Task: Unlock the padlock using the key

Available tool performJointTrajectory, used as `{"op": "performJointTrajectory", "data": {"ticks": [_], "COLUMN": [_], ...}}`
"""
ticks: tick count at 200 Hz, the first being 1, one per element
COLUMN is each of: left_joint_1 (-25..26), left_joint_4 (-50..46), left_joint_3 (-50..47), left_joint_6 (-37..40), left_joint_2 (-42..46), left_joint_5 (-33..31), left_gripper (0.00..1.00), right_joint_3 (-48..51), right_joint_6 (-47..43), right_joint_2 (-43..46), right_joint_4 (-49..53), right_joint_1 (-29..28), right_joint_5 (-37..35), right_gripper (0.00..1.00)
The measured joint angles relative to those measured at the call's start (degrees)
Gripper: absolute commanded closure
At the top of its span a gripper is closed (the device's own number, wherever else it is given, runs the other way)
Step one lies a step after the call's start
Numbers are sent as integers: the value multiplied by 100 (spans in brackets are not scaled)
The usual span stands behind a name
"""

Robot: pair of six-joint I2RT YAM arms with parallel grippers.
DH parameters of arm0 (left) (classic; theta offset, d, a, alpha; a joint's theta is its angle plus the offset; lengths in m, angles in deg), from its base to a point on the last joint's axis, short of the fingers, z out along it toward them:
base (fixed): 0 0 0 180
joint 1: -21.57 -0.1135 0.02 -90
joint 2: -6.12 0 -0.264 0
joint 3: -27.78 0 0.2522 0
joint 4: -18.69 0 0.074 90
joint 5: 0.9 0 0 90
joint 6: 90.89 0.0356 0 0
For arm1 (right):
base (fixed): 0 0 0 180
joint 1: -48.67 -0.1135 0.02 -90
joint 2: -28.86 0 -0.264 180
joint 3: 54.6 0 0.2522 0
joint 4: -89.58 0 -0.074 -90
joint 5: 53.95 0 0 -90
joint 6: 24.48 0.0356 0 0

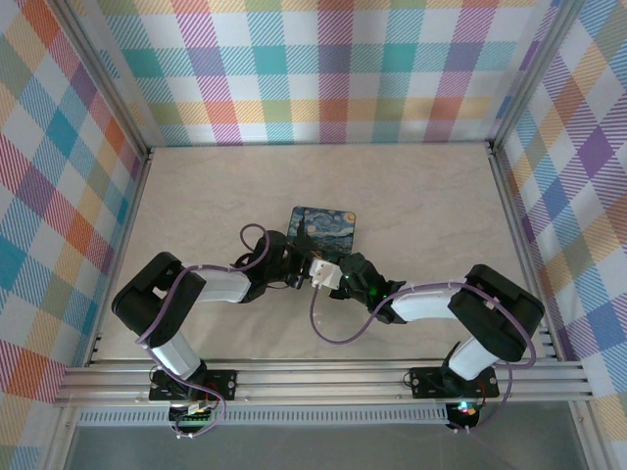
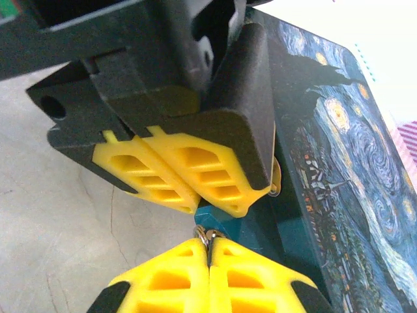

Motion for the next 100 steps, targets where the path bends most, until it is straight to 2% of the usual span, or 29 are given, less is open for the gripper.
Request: {"op": "performJointTrajectory", "data": {"ticks": [100], "left_joint_1": [-7], "left_joint_4": [11], "left_joint_3": [66], "left_joint_6": [-24], "left_joint_2": [0], "left_joint_5": [-26], "left_gripper": [100], "right_joint_3": [-136], "right_joint_6": [2315], "right_joint_2": [61], "right_joint_4": [234], "right_joint_1": [-7], "right_joint_5": [-157], "right_gripper": [100]}}
